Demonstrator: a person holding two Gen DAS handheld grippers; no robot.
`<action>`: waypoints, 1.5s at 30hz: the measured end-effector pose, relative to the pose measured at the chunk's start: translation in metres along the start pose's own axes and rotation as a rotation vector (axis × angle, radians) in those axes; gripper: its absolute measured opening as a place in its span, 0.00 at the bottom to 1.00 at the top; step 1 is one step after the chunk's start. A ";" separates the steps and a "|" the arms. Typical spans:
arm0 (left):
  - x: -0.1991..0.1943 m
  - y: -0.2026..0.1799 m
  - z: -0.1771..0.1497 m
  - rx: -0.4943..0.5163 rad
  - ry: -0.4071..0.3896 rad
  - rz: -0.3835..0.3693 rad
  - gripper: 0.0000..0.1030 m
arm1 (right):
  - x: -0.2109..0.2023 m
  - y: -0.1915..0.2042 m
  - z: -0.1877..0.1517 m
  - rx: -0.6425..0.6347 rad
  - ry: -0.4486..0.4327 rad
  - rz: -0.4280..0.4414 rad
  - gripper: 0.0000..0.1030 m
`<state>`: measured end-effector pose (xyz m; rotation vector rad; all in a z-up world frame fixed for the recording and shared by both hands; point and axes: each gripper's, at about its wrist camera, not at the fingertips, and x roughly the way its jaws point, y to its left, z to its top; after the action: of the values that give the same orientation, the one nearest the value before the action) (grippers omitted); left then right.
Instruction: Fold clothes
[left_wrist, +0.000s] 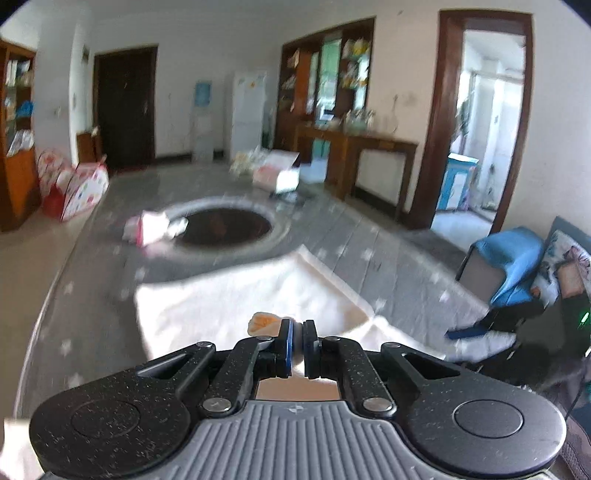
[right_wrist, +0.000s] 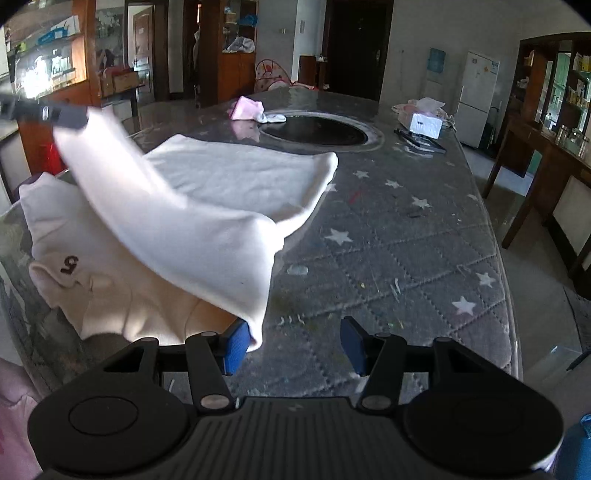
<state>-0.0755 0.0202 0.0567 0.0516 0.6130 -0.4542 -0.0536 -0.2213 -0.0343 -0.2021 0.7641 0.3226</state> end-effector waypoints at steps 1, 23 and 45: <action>0.002 0.004 -0.007 -0.010 0.019 0.010 0.06 | -0.002 -0.001 0.000 -0.004 0.004 0.004 0.53; 0.022 0.024 -0.051 -0.021 0.118 0.082 0.10 | 0.038 0.022 0.069 -0.091 -0.027 0.204 0.26; 0.006 0.060 -0.066 -0.211 0.074 0.208 0.79 | 0.052 0.046 0.061 -0.148 0.014 0.208 0.44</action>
<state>-0.0819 0.0837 -0.0060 -0.0684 0.7171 -0.1849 0.0039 -0.1495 -0.0310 -0.2651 0.7777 0.5763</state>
